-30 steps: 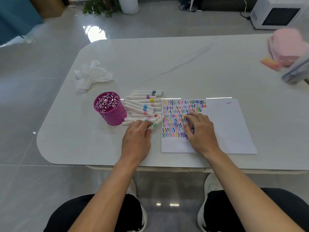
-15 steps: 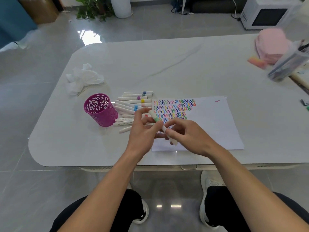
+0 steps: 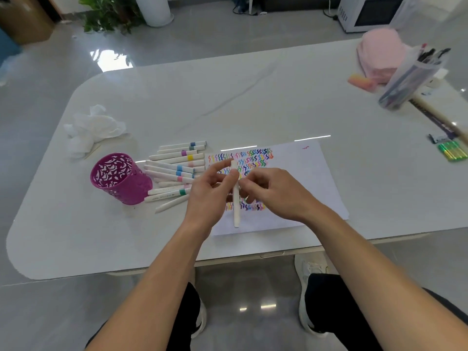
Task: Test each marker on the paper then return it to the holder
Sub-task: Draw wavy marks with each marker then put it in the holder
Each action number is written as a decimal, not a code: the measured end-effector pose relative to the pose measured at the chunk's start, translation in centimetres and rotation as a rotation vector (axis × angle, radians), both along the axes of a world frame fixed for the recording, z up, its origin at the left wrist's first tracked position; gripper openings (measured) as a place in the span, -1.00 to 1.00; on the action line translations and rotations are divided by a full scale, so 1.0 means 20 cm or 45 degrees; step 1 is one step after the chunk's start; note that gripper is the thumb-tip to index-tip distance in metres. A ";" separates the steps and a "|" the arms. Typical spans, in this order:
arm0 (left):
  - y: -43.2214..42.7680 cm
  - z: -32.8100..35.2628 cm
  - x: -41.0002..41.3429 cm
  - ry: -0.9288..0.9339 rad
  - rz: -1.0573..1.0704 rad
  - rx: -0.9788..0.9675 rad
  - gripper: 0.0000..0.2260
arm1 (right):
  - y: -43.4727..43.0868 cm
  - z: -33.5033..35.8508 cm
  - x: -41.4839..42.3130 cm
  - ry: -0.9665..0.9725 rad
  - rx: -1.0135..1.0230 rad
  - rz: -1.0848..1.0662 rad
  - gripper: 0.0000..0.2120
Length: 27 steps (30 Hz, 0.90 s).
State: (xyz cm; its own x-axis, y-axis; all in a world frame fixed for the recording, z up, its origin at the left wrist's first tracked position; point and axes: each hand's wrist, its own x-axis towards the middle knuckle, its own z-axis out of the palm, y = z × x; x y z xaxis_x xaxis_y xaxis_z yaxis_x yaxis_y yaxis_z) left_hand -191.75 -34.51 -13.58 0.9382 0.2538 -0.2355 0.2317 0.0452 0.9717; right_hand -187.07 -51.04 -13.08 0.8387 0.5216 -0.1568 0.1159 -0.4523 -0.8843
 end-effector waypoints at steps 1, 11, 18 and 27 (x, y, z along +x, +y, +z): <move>-0.01 0.00 0.01 0.000 -0.027 0.013 -0.79 | -0.01 0.00 0.01 -0.014 -0.007 -0.038 -0.74; -0.05 0.03 0.09 0.062 -0.316 0.183 -0.81 | -0.07 -0.01 0.12 -0.003 0.189 -0.295 -0.87; -0.02 0.04 0.16 0.020 -0.468 0.242 -0.86 | -0.07 -0.01 0.18 0.102 0.380 -0.391 -0.86; 0.01 0.03 0.19 0.072 -0.415 0.408 -0.88 | -0.05 -0.03 0.19 0.111 0.246 -0.316 -0.91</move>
